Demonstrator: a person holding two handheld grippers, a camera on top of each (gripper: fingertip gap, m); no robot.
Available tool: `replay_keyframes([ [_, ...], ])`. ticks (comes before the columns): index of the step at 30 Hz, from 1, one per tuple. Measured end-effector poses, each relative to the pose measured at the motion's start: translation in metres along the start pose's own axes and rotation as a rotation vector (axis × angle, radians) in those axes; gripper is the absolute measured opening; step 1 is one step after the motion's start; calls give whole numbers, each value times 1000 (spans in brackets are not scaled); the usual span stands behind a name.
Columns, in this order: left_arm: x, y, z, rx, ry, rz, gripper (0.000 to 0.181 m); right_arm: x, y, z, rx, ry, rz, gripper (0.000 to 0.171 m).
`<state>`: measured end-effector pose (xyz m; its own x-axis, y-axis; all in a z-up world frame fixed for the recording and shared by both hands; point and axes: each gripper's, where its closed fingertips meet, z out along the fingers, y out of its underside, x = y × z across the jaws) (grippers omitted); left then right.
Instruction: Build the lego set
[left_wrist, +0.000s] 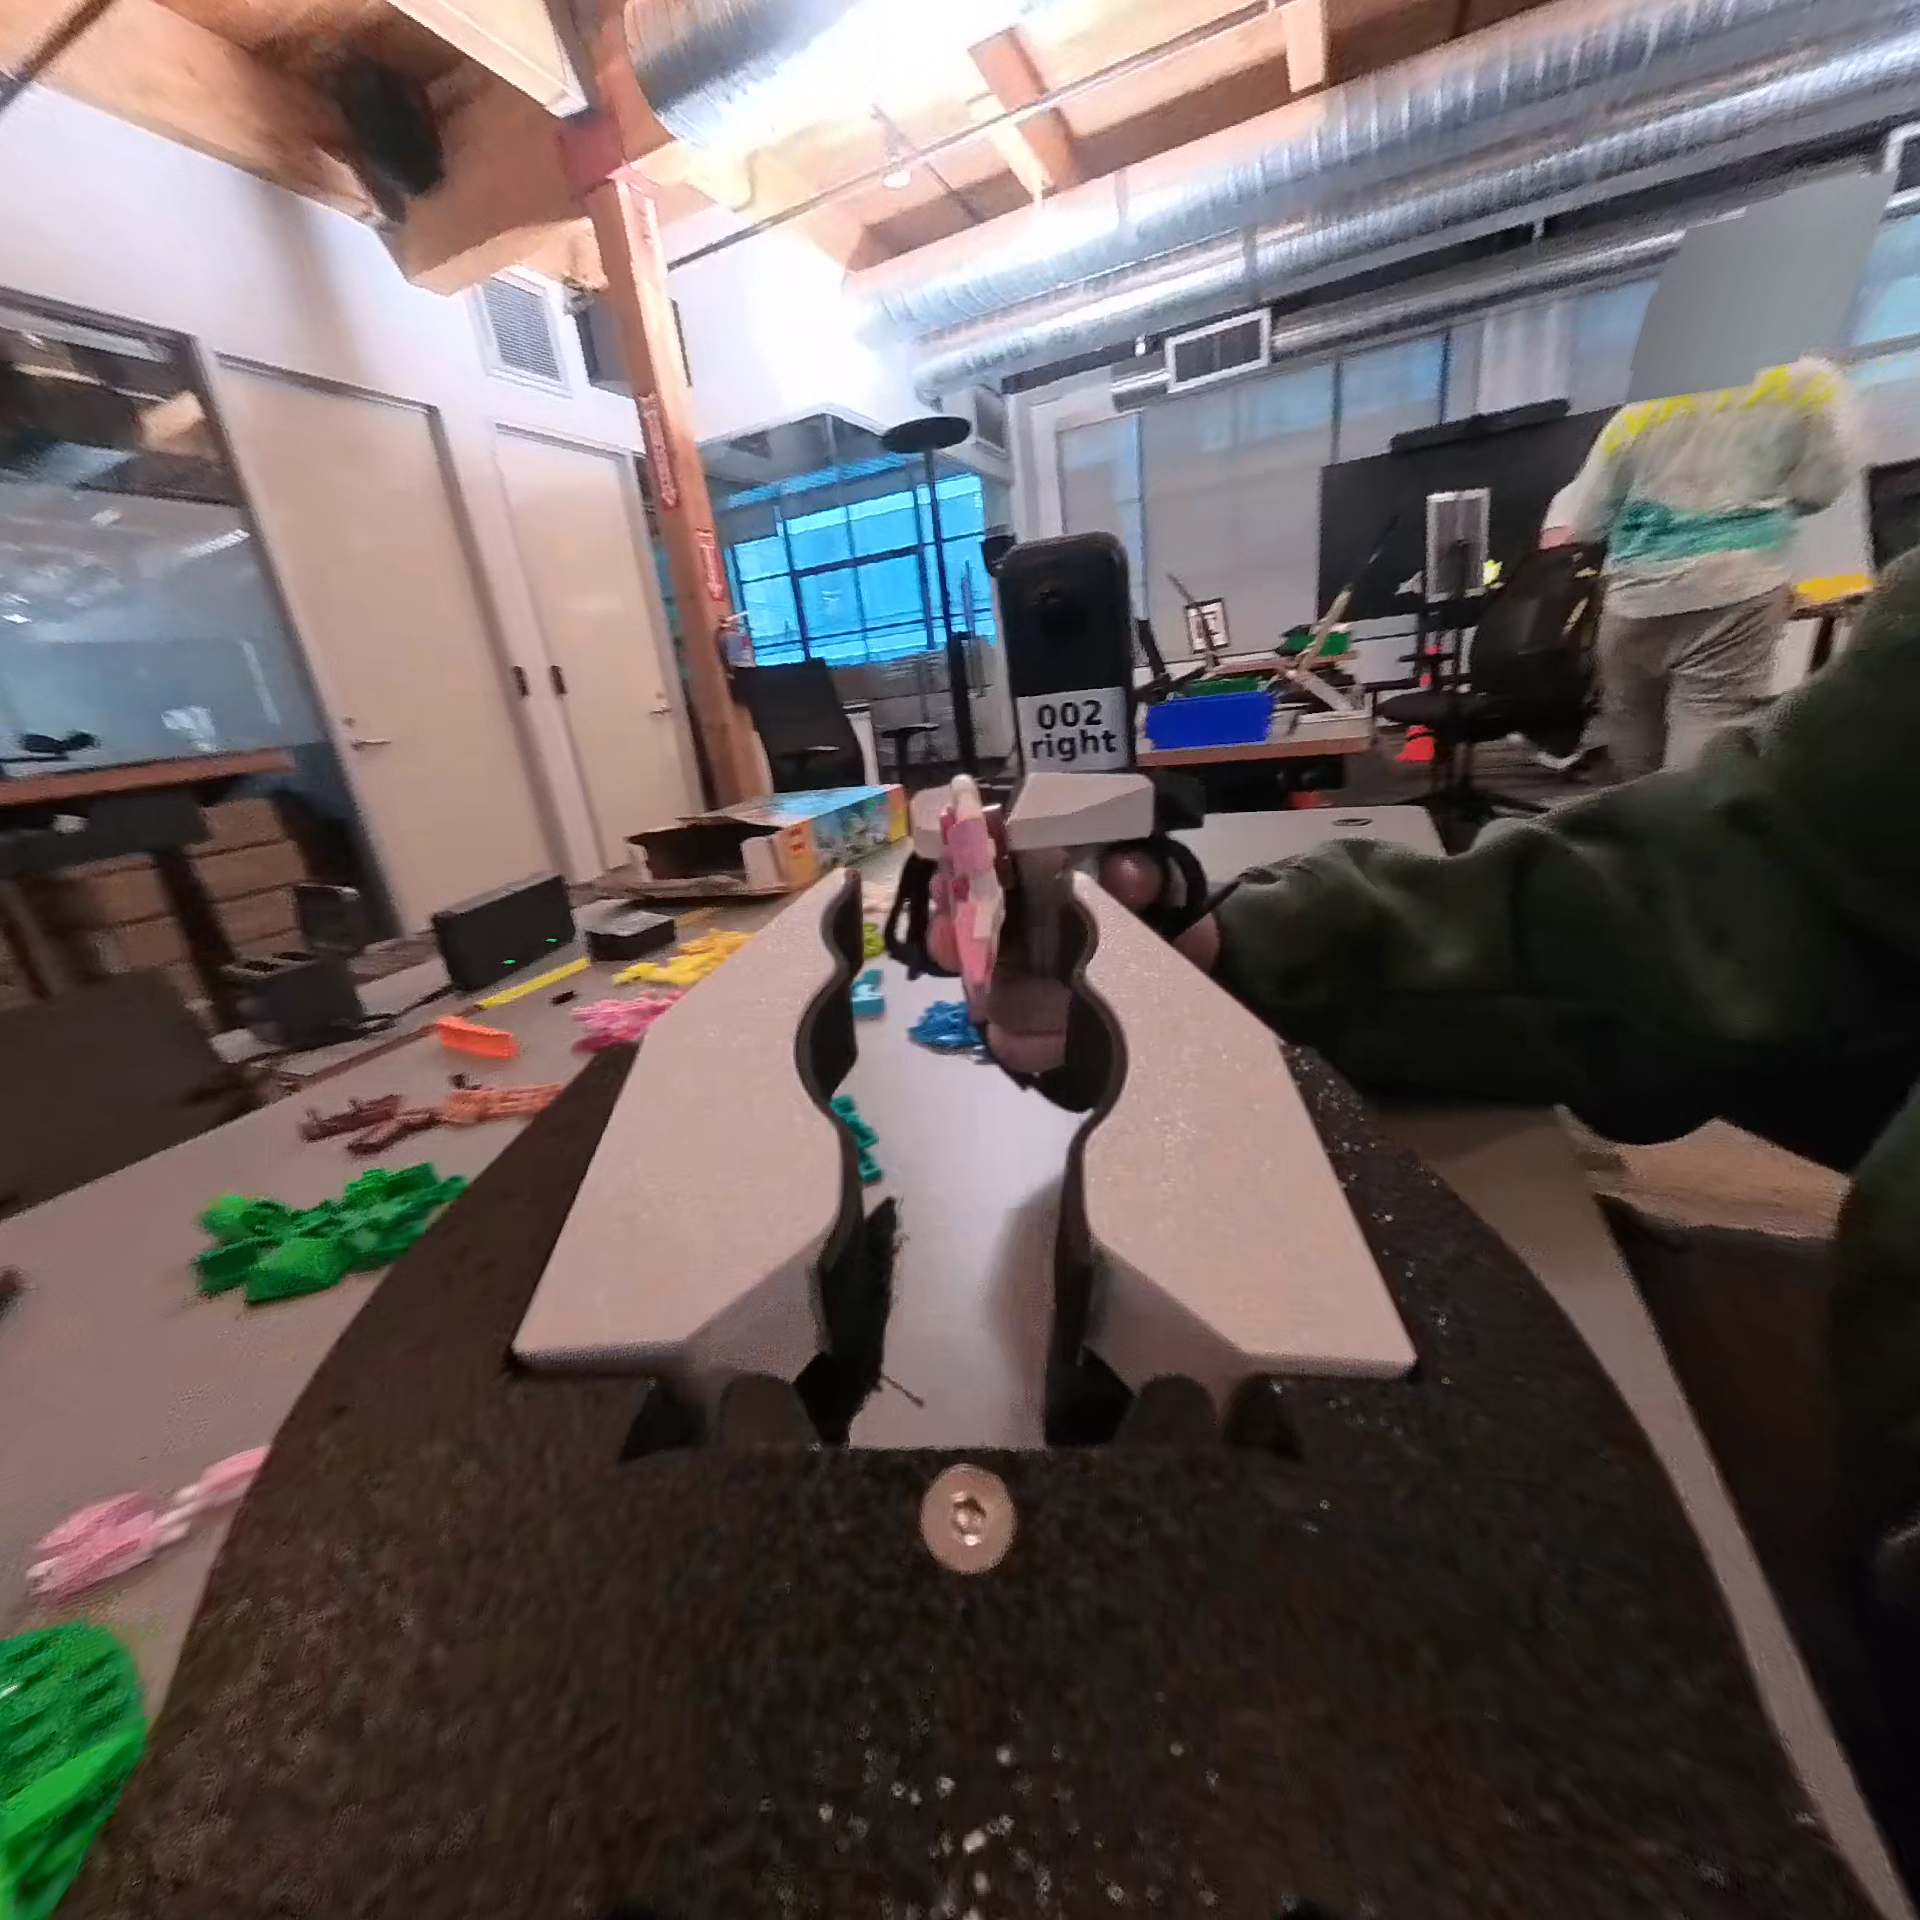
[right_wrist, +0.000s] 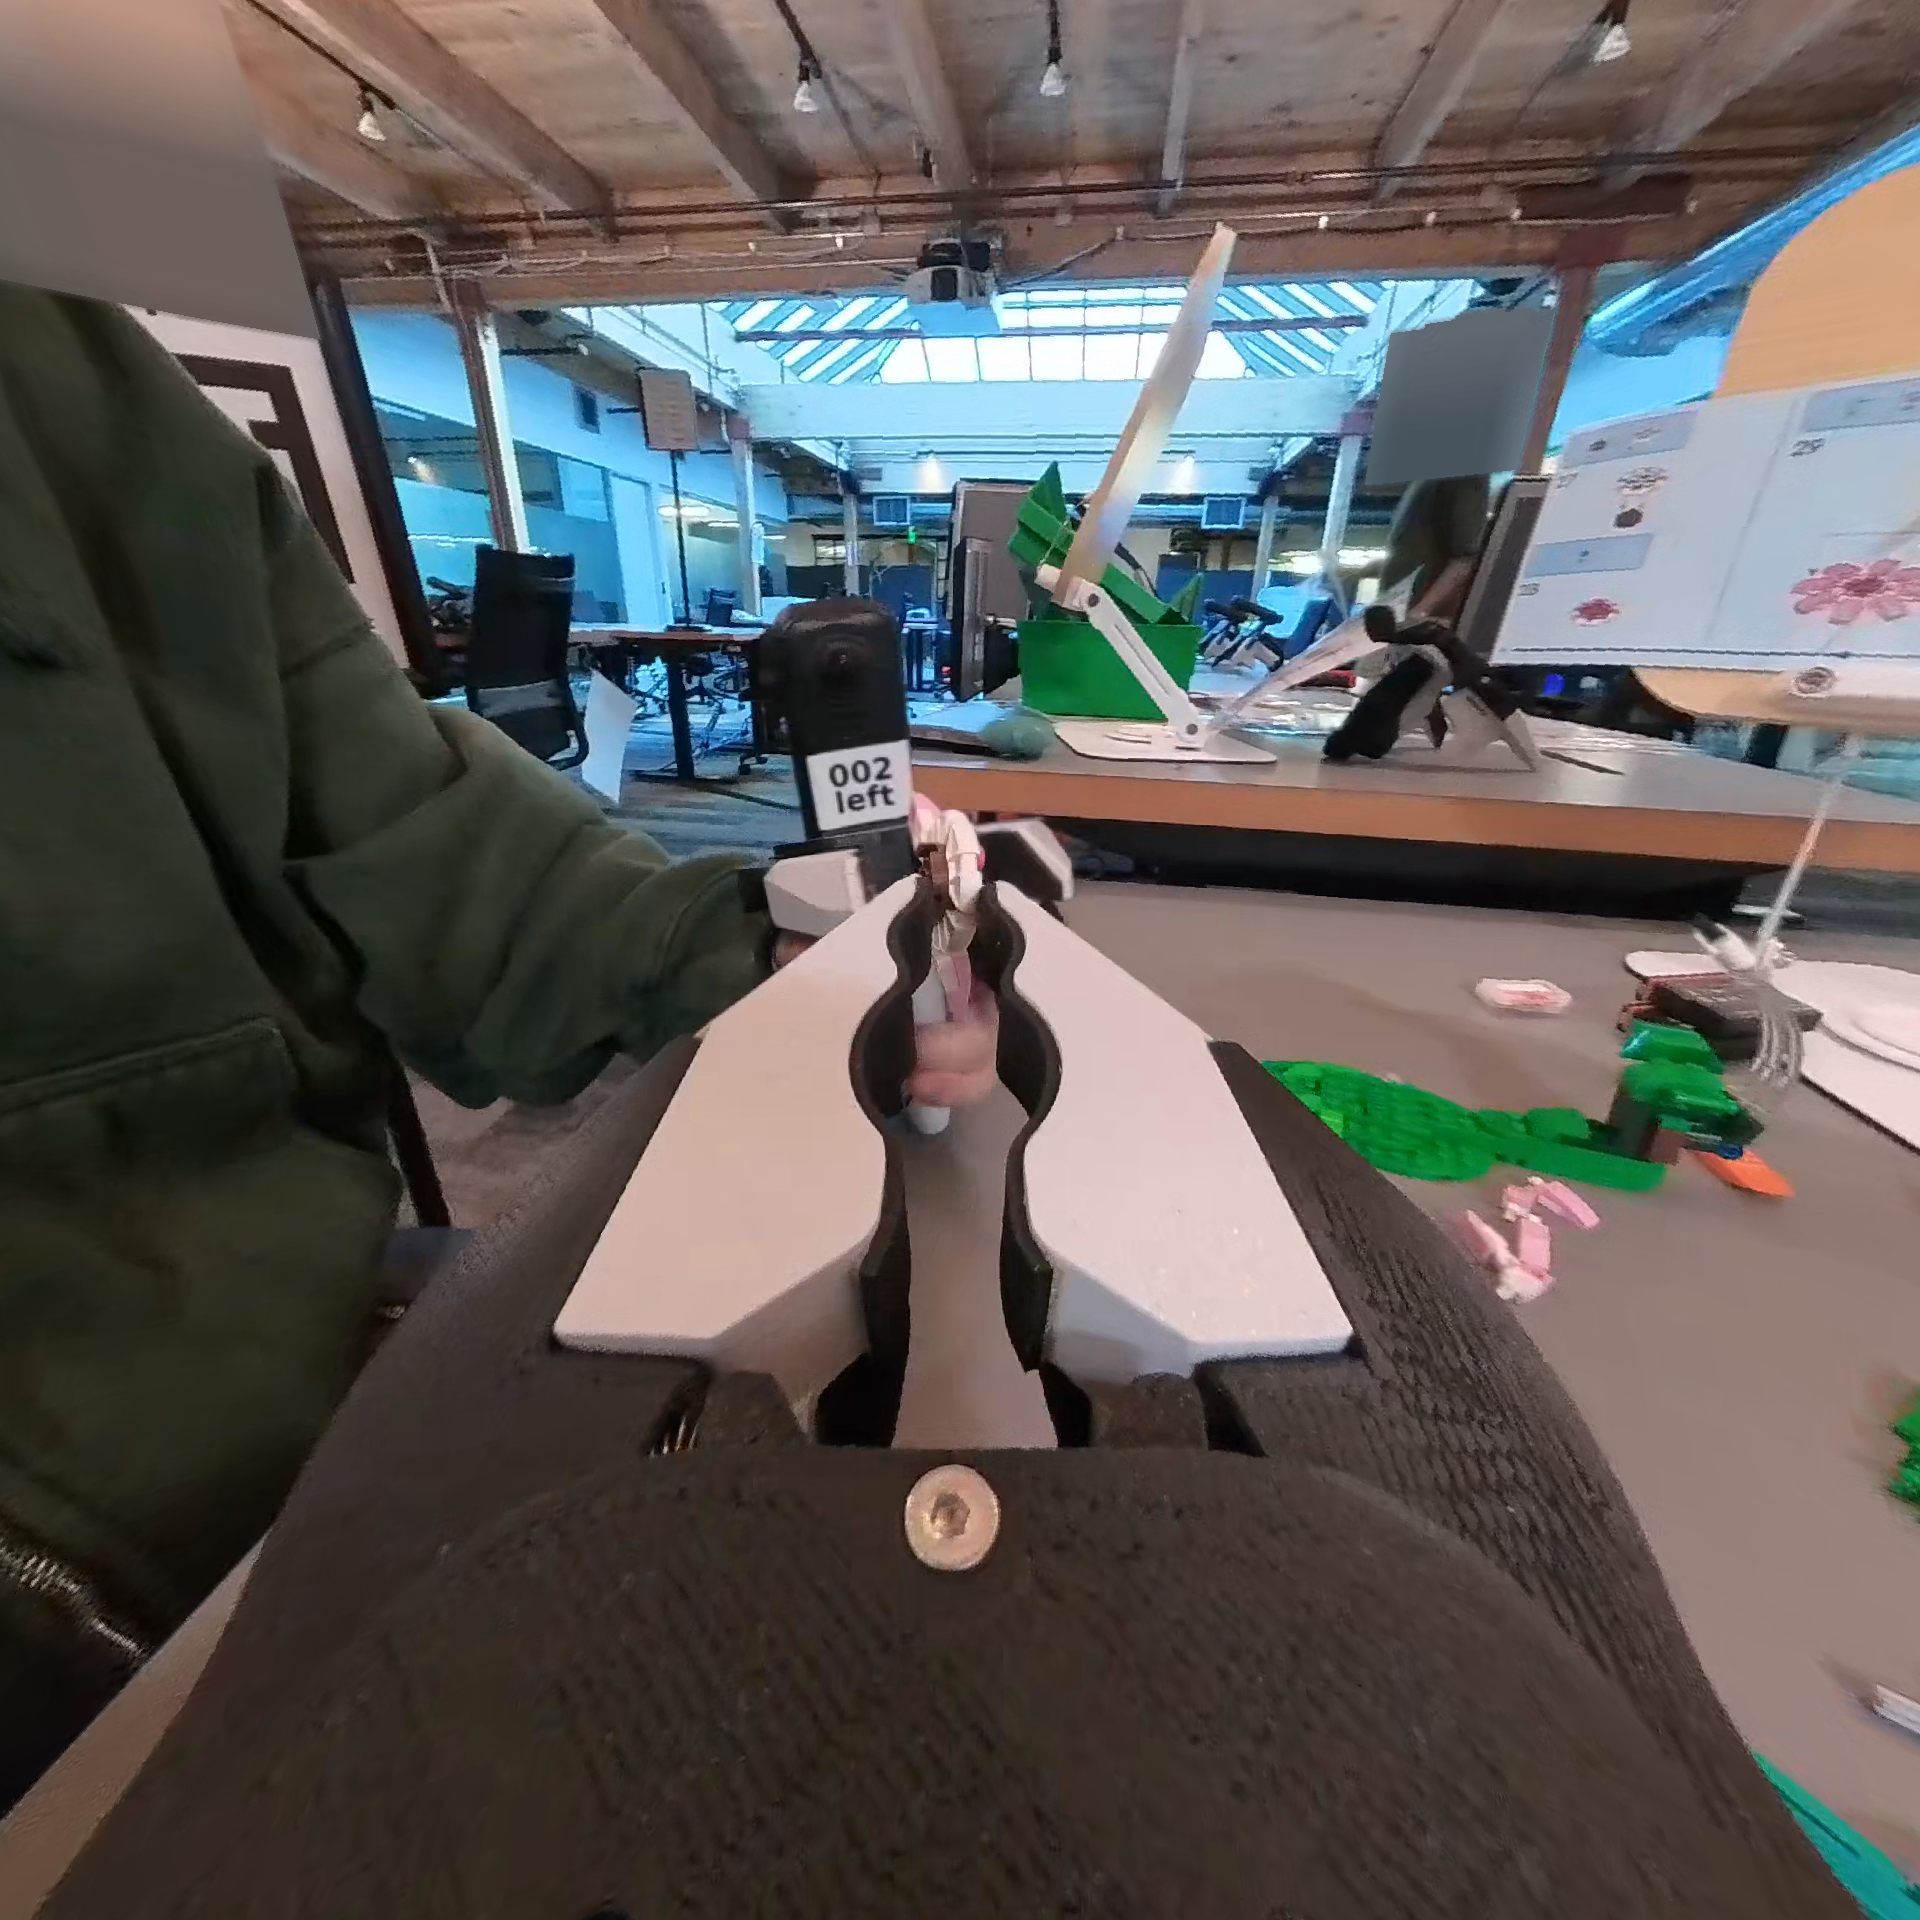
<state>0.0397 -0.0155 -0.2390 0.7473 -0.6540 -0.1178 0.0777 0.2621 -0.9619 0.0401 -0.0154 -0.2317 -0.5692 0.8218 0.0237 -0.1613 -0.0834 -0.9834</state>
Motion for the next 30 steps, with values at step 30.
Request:
replay_keyframes([
  [30, -21, 64, -24, -528, -166, 1035, 8, 64, 35, -26, -345, 462, -293, 23],
])
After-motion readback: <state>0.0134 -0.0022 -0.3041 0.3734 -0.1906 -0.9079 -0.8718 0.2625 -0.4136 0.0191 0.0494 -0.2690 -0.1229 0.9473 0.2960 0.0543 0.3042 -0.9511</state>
